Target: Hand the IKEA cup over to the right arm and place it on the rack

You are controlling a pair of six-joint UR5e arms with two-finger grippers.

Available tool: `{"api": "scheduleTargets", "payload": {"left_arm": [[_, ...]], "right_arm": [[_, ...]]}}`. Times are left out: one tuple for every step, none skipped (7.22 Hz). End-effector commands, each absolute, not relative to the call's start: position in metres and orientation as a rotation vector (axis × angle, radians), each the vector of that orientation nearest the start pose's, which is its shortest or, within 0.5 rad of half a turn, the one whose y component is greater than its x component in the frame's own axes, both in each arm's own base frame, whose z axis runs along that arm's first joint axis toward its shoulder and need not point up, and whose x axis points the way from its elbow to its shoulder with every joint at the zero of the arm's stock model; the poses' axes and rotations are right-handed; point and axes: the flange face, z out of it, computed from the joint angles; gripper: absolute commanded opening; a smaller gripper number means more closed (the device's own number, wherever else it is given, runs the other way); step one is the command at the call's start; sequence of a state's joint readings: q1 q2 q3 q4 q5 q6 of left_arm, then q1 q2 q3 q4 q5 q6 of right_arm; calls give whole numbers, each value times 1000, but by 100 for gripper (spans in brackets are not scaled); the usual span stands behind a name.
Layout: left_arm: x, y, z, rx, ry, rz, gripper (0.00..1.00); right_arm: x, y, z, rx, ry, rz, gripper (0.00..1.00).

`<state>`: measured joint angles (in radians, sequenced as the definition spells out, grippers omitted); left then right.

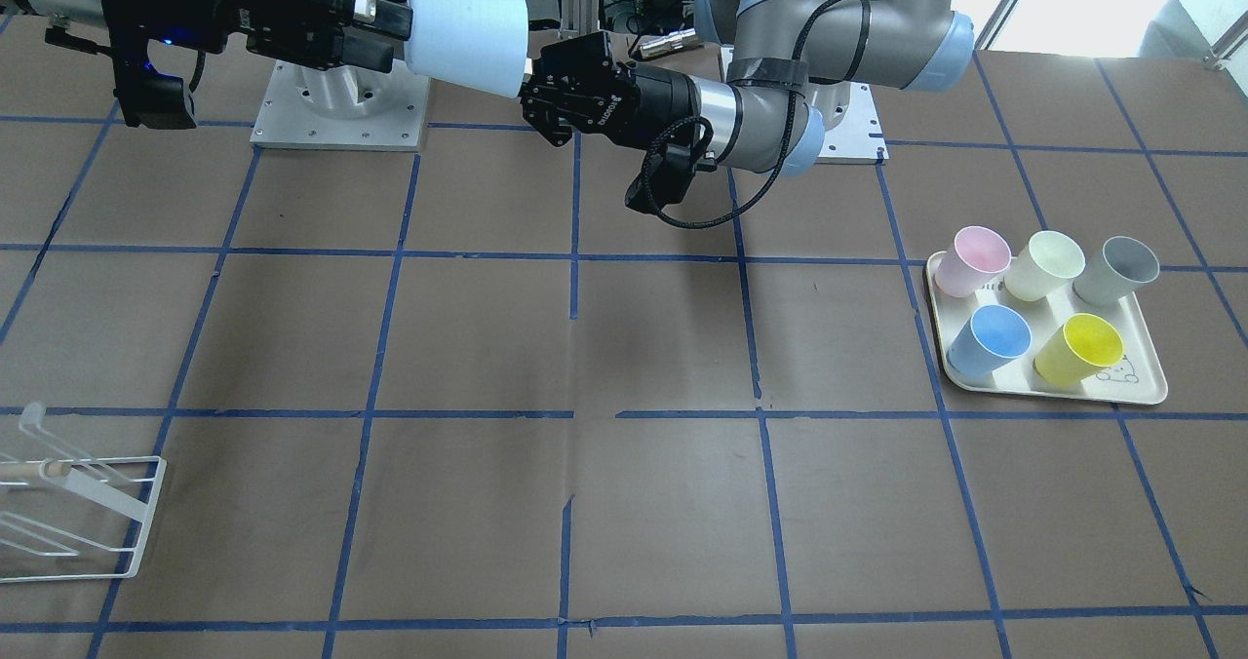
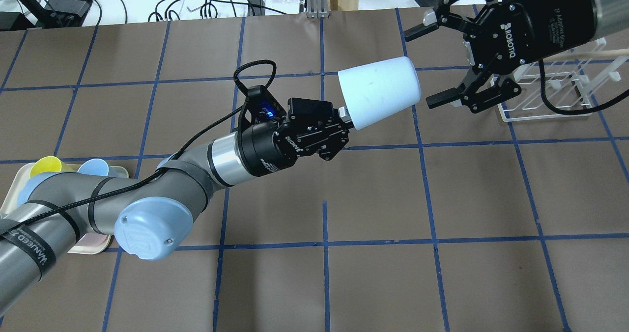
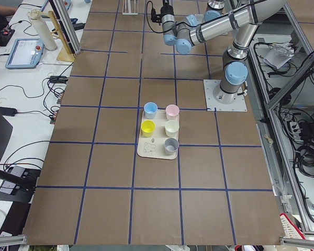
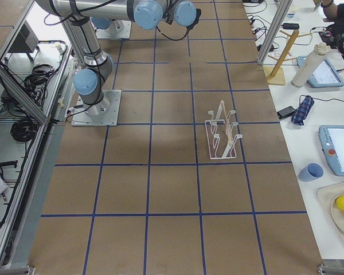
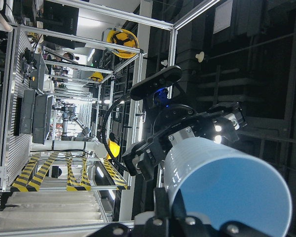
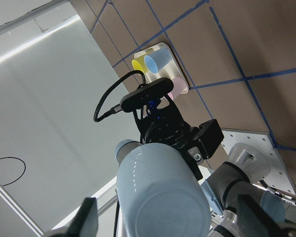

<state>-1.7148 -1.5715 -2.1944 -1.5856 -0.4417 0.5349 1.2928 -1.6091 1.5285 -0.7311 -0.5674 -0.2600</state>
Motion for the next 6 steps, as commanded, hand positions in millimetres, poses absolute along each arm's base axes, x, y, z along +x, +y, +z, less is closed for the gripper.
{"api": "scheduleTargets", "payload": {"left_arm": [[-282, -388, 332, 176, -1209, -23, 0], [-282, -387, 332, 177, -1210, -25, 0], [-282, -388, 331, 178, -1210, -25, 0], [-282, -388, 331, 179, -1209, -25, 0], [-282, -388, 331, 179, -1209, -25, 0], [-282, -388, 331, 179, -1209, -25, 0]], "right_arm": [[104, -452, 512, 427, 1954, 471, 100], [111, -450, 512, 410, 1959, 483, 100], [121, -448, 510, 396, 1964, 505, 100], [122, -448, 510, 397, 1964, 507, 100], [123, -448, 510, 392, 1965, 511, 100], [123, -449, 509, 390, 1966, 509, 95]]}}
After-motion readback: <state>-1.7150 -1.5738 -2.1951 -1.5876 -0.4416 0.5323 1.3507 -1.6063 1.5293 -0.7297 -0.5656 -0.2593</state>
